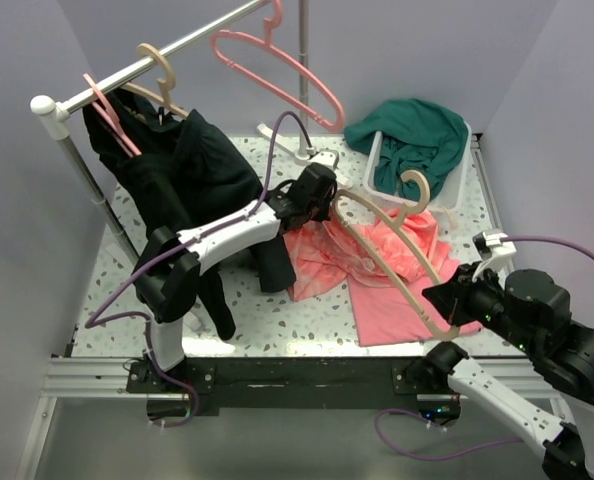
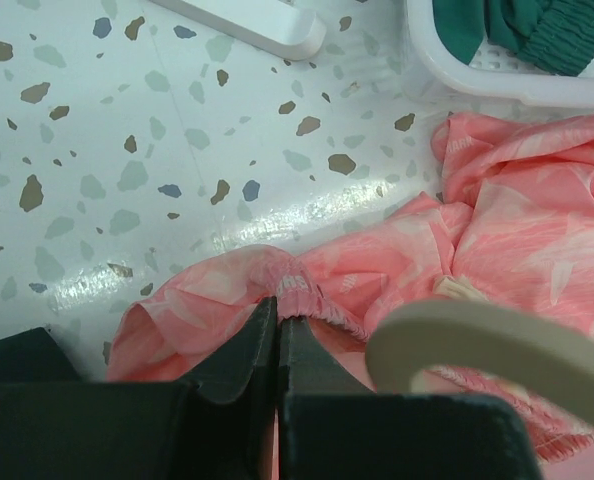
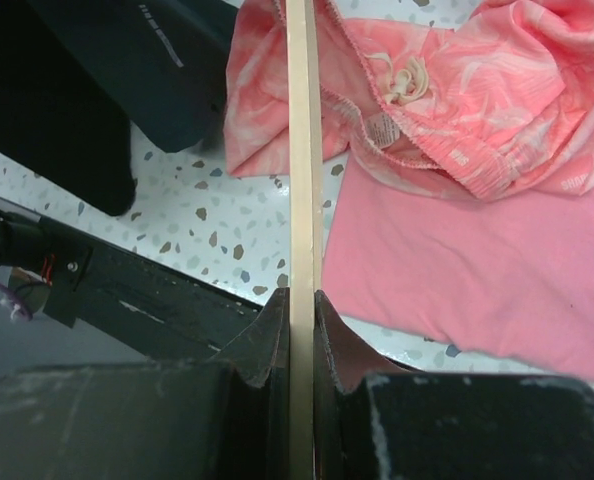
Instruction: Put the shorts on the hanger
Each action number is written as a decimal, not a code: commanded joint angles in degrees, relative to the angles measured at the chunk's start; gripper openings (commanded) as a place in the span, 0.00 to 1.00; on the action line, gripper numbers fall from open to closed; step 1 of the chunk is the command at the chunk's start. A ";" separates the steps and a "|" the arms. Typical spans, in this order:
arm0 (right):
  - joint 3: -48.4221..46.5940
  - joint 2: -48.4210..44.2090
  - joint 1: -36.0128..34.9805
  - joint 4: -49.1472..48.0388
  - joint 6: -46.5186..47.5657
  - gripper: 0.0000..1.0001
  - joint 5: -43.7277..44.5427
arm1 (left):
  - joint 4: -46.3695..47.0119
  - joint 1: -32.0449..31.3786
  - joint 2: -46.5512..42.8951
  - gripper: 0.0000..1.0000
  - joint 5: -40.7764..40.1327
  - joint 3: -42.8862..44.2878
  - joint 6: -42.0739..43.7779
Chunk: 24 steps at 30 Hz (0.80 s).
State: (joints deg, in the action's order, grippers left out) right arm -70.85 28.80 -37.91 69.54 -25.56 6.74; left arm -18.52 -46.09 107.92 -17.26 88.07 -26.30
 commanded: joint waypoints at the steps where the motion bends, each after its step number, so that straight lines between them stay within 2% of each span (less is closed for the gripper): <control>1: -1.84 1.08 -0.15 0.59 1.74 0.00 -4.45 | 0.07 0.91 0.80 0.00 0.99 4.47 1.61; 7: 1.59 1.97 -0.15 -0.19 1.83 0.00 -3.06 | -0.72 1.09 0.45 0.00 1.79 5.00 2.05; 9: 1.50 1.97 -0.06 -0.11 1.57 0.00 0.09 | -0.81 1.09 -0.42 0.00 1.79 4.04 2.31; 12: 2.20 1.44 -0.15 -1.94 2.36 0.00 0.20 | 0.06 1.09 -2.18 0.00 2.75 1.23 3.36; 18: 8.18 3.89 -0.15 -8.97 4.64 0.00 -12.18 | 6.12 0.47 -6.75 0.00 6.09 -5.36 8.01; 24: 10.99 2.41 -0.15 -12.84 5.78 0.00 -11.66 | 10.61 -0.67 -11.50 0.00 9.34 -10.02 12.85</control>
State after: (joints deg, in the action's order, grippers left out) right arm -60.40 32.38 -37.87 64.01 -22.48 -1.54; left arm -15.03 -45.84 102.45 -11.88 79.77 -18.55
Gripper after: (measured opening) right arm 0.081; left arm 0.037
